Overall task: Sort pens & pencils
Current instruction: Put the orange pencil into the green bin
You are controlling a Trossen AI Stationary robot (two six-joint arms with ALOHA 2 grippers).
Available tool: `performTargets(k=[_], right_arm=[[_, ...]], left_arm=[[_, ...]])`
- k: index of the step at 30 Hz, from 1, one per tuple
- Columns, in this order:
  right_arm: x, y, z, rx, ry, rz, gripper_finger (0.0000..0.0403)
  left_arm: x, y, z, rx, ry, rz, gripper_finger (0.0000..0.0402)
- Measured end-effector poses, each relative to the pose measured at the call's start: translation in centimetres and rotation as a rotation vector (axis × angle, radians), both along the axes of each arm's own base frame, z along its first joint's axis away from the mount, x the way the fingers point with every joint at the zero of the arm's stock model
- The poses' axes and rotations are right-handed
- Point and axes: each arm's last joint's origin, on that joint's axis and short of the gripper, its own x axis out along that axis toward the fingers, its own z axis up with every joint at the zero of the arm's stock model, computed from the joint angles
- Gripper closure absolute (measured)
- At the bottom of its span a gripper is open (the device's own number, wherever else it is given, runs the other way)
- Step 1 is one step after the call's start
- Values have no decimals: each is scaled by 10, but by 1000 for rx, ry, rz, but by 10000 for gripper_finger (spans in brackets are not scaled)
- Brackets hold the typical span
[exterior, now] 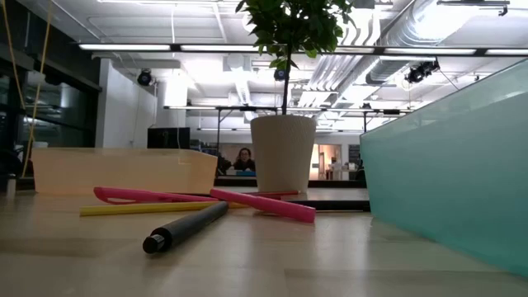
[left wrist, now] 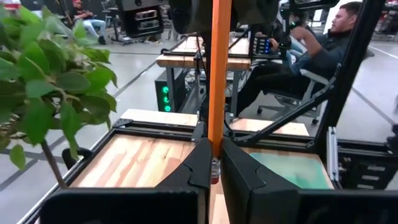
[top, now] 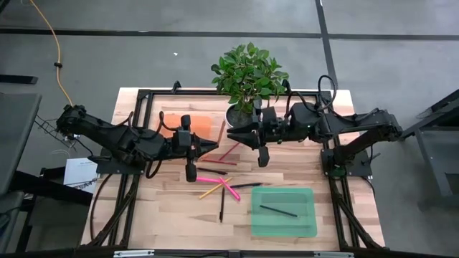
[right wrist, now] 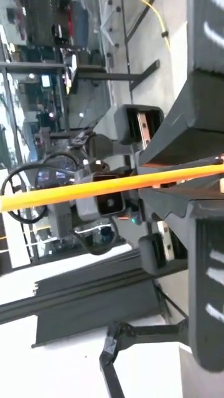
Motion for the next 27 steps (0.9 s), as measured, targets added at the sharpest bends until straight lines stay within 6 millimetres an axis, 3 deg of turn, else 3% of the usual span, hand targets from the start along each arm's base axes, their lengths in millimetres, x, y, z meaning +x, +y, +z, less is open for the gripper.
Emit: performTargets(k=[20,27], right_arm=[[6,2,-3,10,-11,39,343],[6,2,-3,24,-11,45,306]], left_arm=[[3,-1,-2,-6,2,-11,390],[3,-1,-2,-6,2,-11,390]])
